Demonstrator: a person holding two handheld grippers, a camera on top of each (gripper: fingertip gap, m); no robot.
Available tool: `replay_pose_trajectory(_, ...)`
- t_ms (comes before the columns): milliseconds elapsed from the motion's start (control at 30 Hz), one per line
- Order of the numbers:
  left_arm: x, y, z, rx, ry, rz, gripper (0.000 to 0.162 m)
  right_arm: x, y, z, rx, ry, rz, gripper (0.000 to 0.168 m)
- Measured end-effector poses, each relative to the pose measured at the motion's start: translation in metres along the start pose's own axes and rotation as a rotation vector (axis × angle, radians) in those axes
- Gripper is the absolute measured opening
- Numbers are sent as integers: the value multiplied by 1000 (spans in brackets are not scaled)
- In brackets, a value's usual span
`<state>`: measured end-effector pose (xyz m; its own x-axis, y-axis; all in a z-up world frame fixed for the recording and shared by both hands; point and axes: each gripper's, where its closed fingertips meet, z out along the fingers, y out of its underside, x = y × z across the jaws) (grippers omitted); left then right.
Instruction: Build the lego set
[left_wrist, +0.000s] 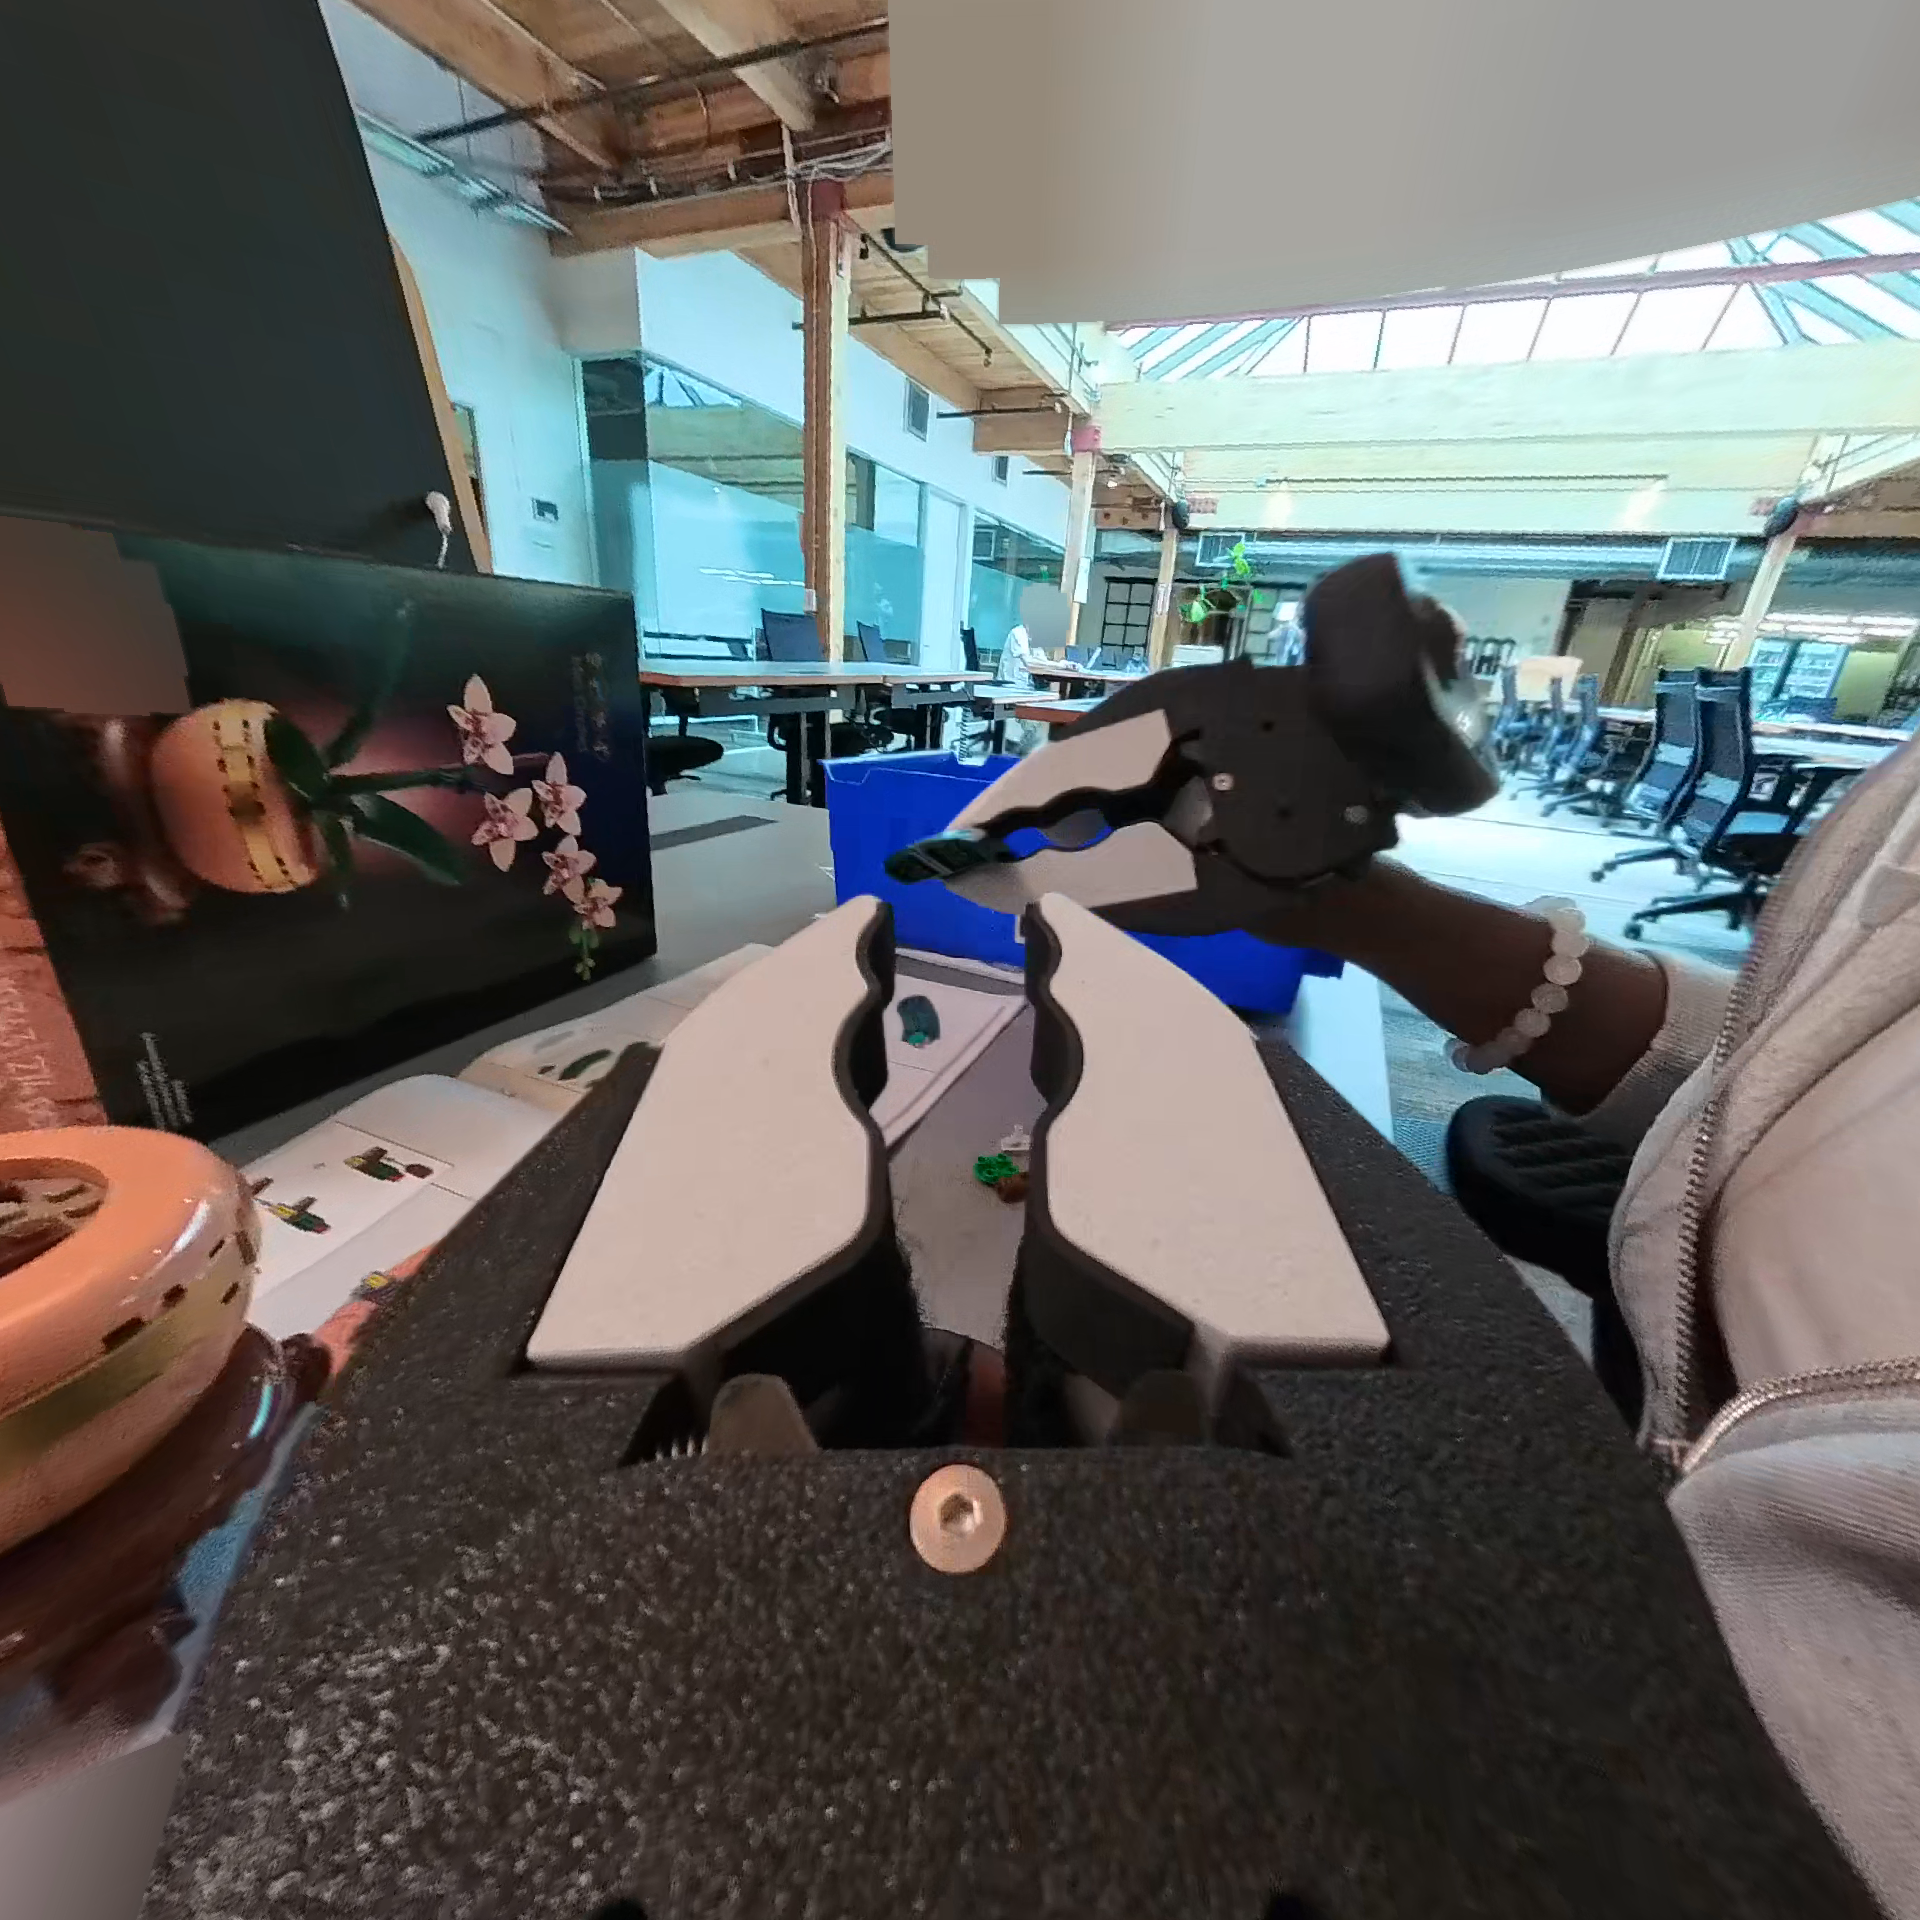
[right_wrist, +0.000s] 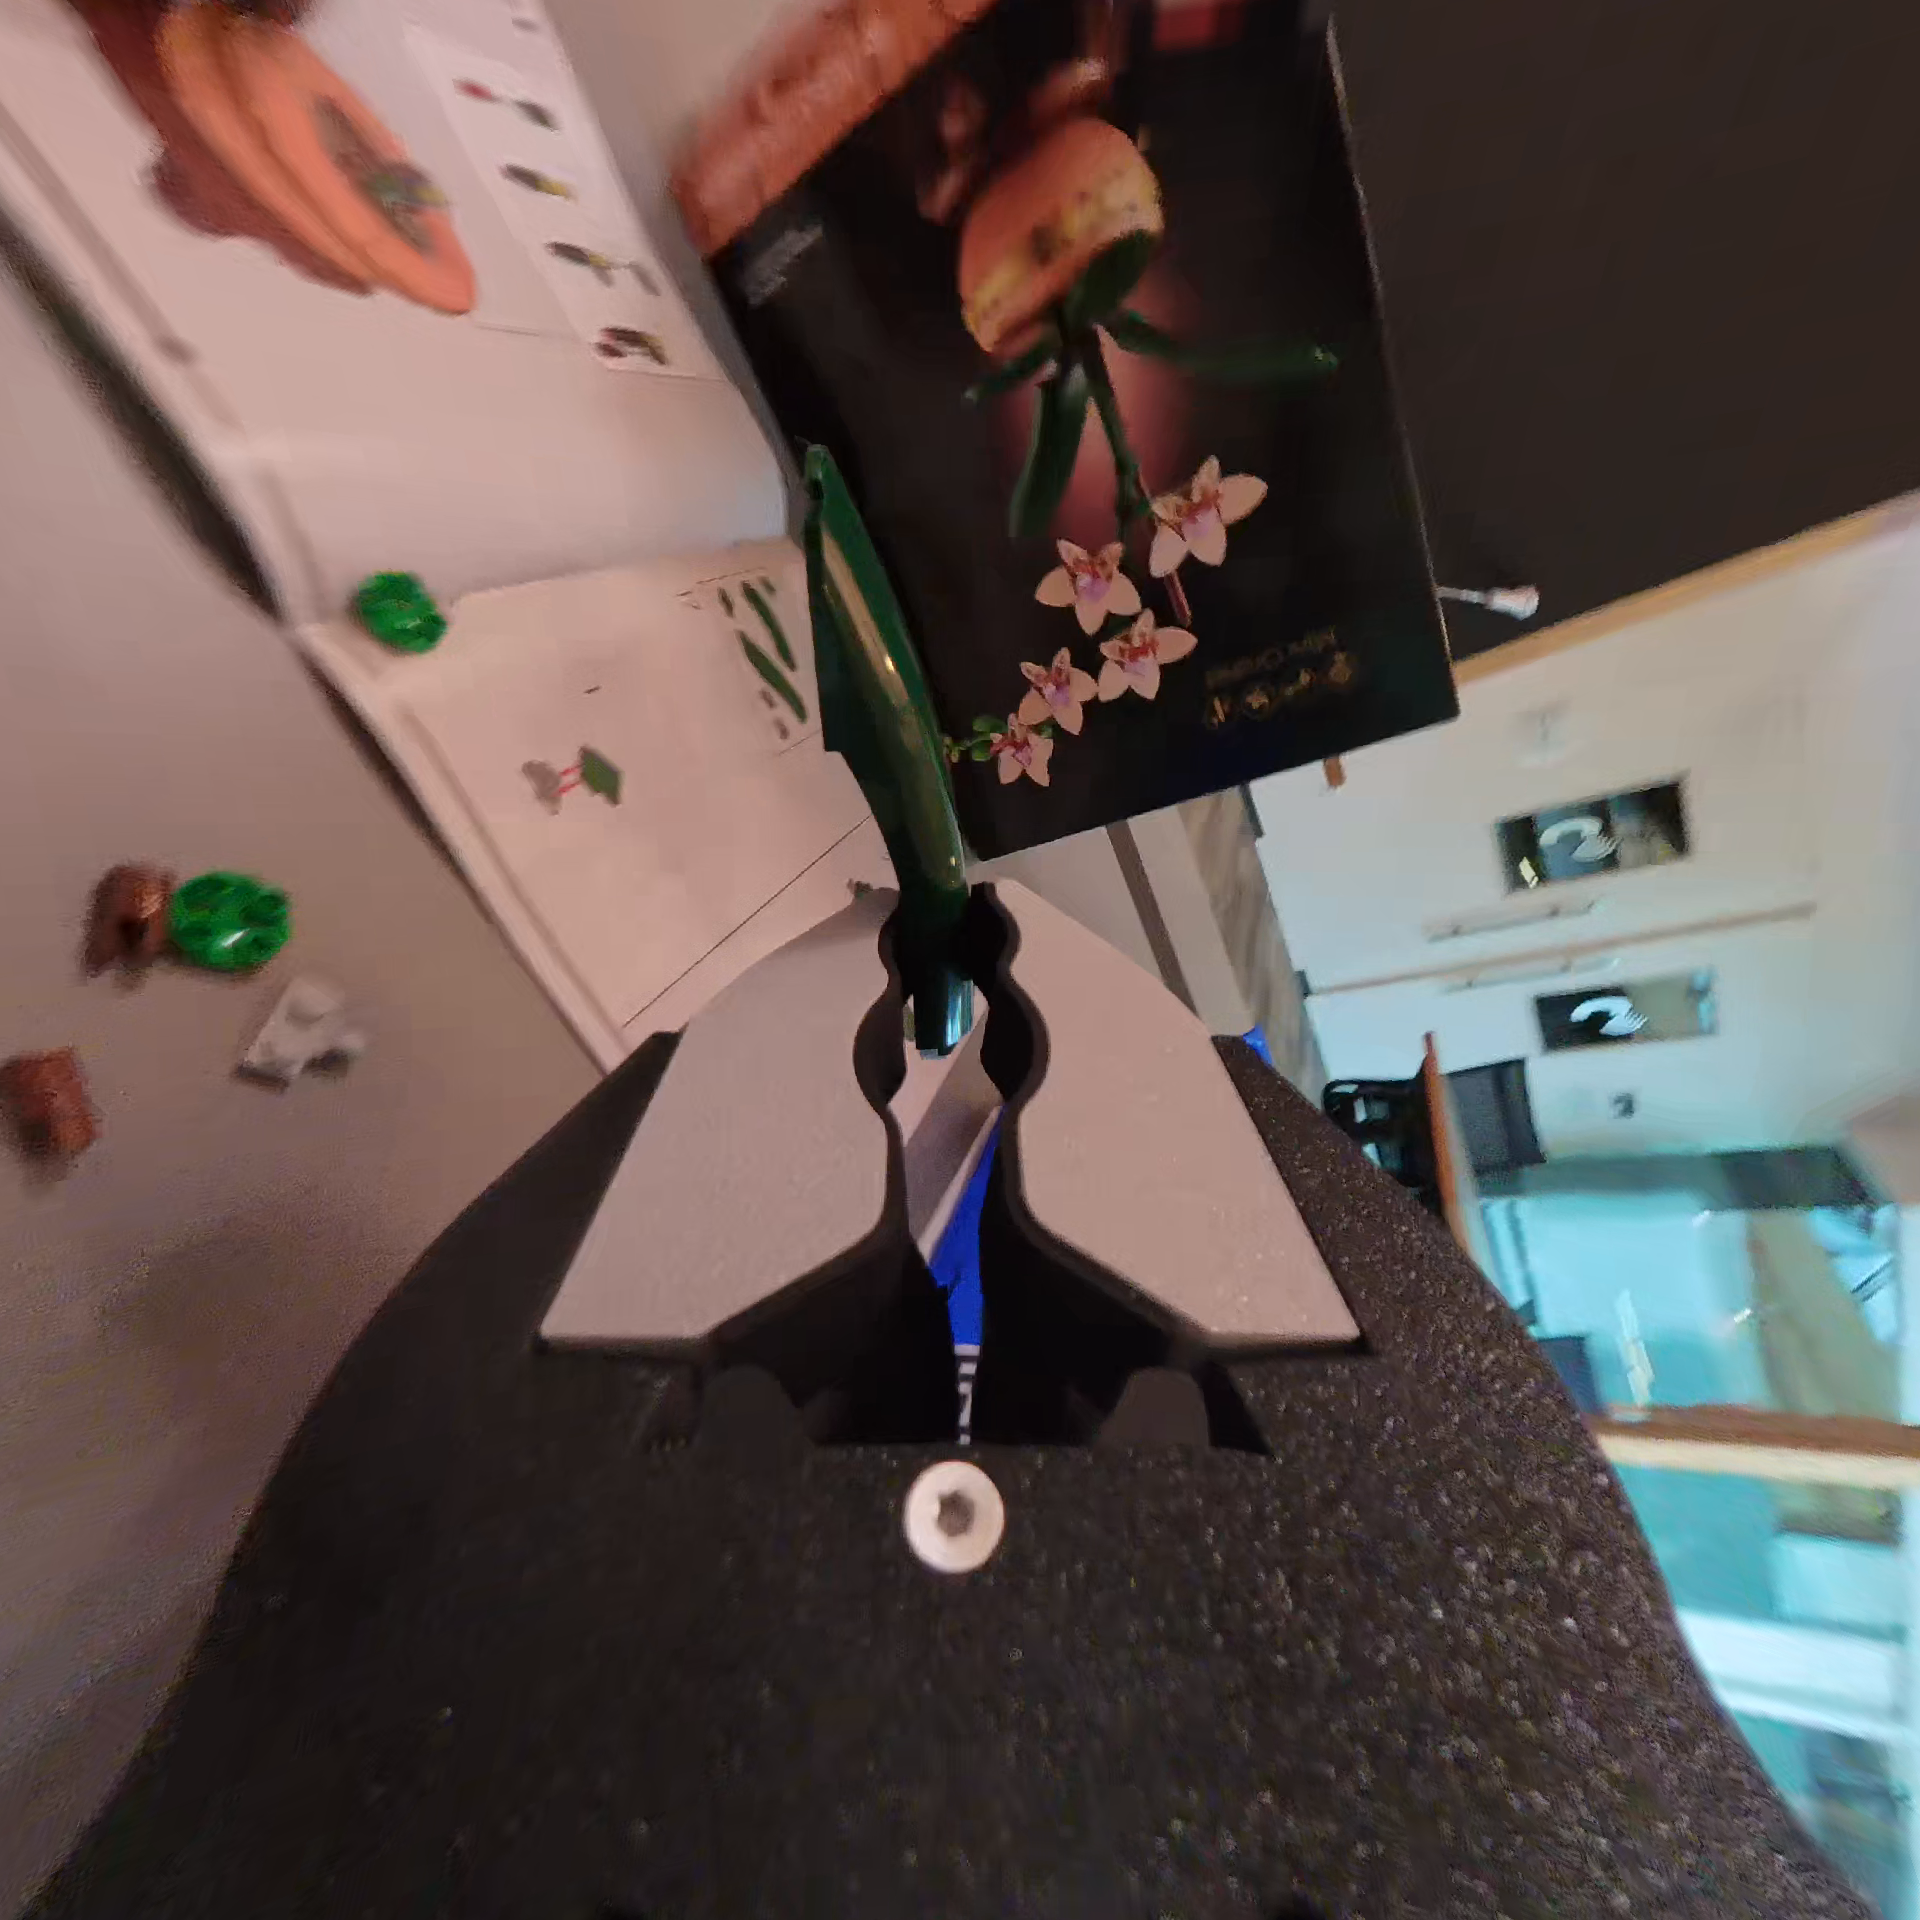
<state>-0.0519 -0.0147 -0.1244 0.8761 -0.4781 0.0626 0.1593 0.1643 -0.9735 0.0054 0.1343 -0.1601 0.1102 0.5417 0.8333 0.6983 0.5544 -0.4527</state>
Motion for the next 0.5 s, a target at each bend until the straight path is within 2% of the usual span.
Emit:
replay_pose_trajectory(100,-3,-3,-4,24,-13,45,22,25,11,21,-67,51,78,10)
replay_pose_trajectory(233,-7,-7,-11,74,-31,94,20,50,32,62,-221,167,-148,10)
replay_pose_trajectory(333,-9,-14,-16,118,-36,92,20,42,51,92,-328,177,-329,10)
replay_pose_trajectory(500,-16,-20,-22,166,-52,63,19,25,62,119,-356,116,-428,10)
